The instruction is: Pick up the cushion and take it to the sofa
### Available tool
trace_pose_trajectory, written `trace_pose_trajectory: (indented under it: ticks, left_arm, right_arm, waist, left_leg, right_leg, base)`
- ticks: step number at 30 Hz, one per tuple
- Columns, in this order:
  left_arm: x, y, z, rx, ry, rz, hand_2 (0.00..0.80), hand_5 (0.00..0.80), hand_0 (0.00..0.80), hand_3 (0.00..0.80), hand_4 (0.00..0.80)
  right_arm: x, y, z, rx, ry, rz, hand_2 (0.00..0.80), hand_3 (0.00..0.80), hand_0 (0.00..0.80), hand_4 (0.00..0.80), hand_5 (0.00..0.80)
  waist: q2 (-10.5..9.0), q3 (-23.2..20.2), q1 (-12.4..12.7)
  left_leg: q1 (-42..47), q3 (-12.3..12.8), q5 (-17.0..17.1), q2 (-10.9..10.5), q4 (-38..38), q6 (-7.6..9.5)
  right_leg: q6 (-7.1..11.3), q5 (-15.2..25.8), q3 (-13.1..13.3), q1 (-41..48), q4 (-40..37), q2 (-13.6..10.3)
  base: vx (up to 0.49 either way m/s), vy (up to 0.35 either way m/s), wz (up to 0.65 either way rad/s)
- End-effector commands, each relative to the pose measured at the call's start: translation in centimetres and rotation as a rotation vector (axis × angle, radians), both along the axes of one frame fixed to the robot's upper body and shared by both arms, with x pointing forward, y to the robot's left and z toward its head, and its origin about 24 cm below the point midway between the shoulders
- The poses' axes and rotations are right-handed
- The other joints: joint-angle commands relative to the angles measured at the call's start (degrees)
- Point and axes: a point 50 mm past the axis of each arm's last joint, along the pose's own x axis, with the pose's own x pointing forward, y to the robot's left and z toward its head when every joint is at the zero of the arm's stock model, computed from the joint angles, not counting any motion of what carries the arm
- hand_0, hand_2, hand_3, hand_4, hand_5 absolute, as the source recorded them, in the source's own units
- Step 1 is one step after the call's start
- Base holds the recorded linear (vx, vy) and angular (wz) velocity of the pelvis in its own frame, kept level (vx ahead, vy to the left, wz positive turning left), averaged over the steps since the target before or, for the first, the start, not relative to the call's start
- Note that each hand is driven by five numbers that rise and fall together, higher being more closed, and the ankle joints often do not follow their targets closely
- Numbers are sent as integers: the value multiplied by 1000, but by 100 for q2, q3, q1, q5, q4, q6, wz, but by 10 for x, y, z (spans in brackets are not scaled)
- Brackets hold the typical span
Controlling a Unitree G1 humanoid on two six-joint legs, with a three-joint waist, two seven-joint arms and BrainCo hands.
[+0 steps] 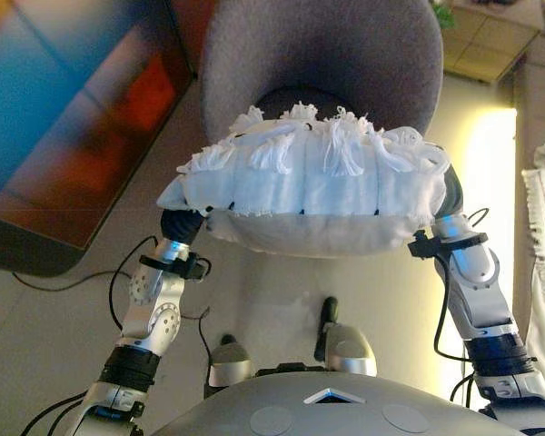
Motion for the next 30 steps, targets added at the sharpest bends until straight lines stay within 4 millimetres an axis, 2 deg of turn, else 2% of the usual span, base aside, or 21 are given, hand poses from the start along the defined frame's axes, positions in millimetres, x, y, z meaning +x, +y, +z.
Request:
trace_pose_trajectory:
  ticks: [1, 3, 6, 8, 11, 13, 16, 18, 20, 21, 22, 23, 24, 26, 29, 30]
  left_arm:
    - [-4, -33, 52, -90, -260, -137, 800, 800, 800, 800, 800]
    - [-2, -32, 56, -78, -261, -157, 800, 800, 800, 800, 800]
    - [-1, -31, 61, -55, -267, -178, 800, 800, 800, 800, 800]
    - [0, -30, 63, -51, -269, -186, 800, 800, 800, 800, 800]
    - [0, -29, 68, -37, -292, -190, 800, 800, 800, 800, 800]
    - [-2, -28, 69, -34, -294, -182, 800, 800, 800, 800, 800]
    - [-4, -21, 68, -87, -282, -122, 800, 800, 800, 800, 800]
    - [-5, -18, 67, -119, -295, -79, 800, 800, 800, 800, 800]
    - [-7, -17, 67, -137, -326, -11, 800, 800, 800, 800, 800]
    - [-7, -18, 66, -136, -336, 13, 800, 800, 800, 800, 800]
    - [-8, -19, 67, -138, -342, 30, 800, 800, 800, 800, 800]
    - [-9, -20, 67, -143, -344, 35, 800, 800, 800, 800, 800]
    - [-10, -22, 69, -143, -350, 31, 800, 800, 800, 800, 800]
    - [-10, -25, 73, -142, -358, 24, 800, 800, 800, 800, 800]
    - [-6, -30, 80, -154, -369, 39, 800, 800, 800, 800, 800]
    - [-5, -31, 80, -158, -367, 45, 800, 800, 800, 800, 800]
  right_arm:
    - [-18, 31, 46, 137, -265, 194, 800, 800, 800, 800, 800]
    - [-21, 34, 47, 150, -266, 216, 800, 800, 800, 800, 800]
    - [-23, 36, 47, 166, -270, 199, 800, 800, 800, 800, 800]
    - [-24, 37, 48, 173, -281, 186, 800, 800, 800, 800, 800]
    - [-24, 39, 50, 189, -293, 164, 800, 800, 800, 800, 800]
    - [-22, 39, 50, 189, -286, 168, 800, 800, 800, 800, 800]
    - [-19, 40, 53, 151, -270, 222, 800, 800, 800, 800, 800]
    - [-18, 40, 58, 141, -281, 261, 800, 800, 800, 800, 800]
    - [-16, 41, 61, 124, -300, 294, 800, 800, 800, 800, 800]
    - [-15, 42, 62, 119, -307, 293, 800, 800, 800, 800, 800]
    - [-13, 45, 64, 118, -320, 294, 800, 800, 800, 800, 800]
    - [-12, 47, 65, 121, -327, 287, 800, 800, 800, 800, 800]
    - [-11, 49, 66, 126, -331, 265, 800, 800, 800, 800, 800]
    - [-10, 52, 65, 128, -331, 240, 800, 800, 800, 800, 800]
    - [-8, 58, 64, 128, -320, 217, 800, 800, 800, 800, 800]
    - [-8, 59, 64, 127, -316, 218, 800, 800, 800, 800, 800]
  waist:
    - [-81, -225, 60]
    - [-122, -211, 22]
    - [-116, -186, -50]
    - [-86, -173, -84]
    - [-30, -225, -141]
    - [-11, -269, -173]
    - [-18, -334, -216]
    - [-74, -306, -171]
    - [-191, -249, -69]
    - [-231, -218, 31]
    - [-311, -186, 146]
    - [-320, -155, 247]
    - [-307, -126, 318]
    - [-290, -113, 372]
    - [-119, -66, 438]
    - [-80, -53, 460]
  left_leg:
    - [-250, -94, -747, 7, 459, 493]
    - [-263, -52, -710, -103, 439, 563]
    - [-242, -96, -710, -145, 383, 621]
    - [-216, -109, -661, -109, 300, 616]
    - [-133, -137, -483, 53, 72, 540]
    - [-56, -82, -376, 216, 5, 443]
    - [64, 182, -266, 670, 261, 203]
    - [-186, 154, 95, 979, 919, 137]
    - [-587, -47, 172, 1131, 2013, 245]
    - [-827, -380, 57, 978, 2452, 357]
    - [-1097, -649, -77, 635, 2713, 578]
    - [-1272, -878, -235, 307, 2880, 701]
    - [-1383, -968, -314, 90, 2914, 762]
    - [-1472, -1060, -316, -171, 2667, 768]
    - [-1642, -1253, -36, -661, 1622, 640]
    - [-1721, -1285, 70, -763, 1354, 617]
  right_leg:
    - [807, -257, -399, 132, 115, -843]
    - [776, -137, -372, 14, 213, -924]
    - [758, -178, -160, -93, 411, -876]
    - [715, -354, -82, -94, 461, -766]
    - [590, -831, 42, 26, 468, -364]
    - [452, -1048, 97, 75, 521, -129]
    - [195, -1274, 156, 244, 541, 188]
    - [-10, -1327, 262, 305, 541, 377]
    - [-252, -1380, 358, 384, 541, 503]
    - [-320, -1408, 409, 430, 556, 545]
    - [-377, -1371, 472, 417, 582, 529]
    - [-388, -1412, 552, 455, 628, 551]
    - [-405, -1461, 620, 505, 662, 591]
    - [-389, -1514, 724, 573, 659, 658]
    - [-346, -1729, 944, 762, 713, 920]
    - [-340, -1790, 1019, 850, 710, 990]
  base:
    - [81, 25, -10]
    - [-3, -32, -8]
    - [52, -99, -6]
    - [98, -203, -1]
    - [145, -310, -2]
    - [157, -335, -4]
    - [212, -356, -17]
    - [170, -359, -31]
    - [170, -432, -55]
    - [131, -369, -90]
    - [119, -228, -105]
    - [144, -161, -94]
    - [201, -98, -73]
    - [218, -43, -52]
    - [281, 38, -50]
    - [338, 58, -56]
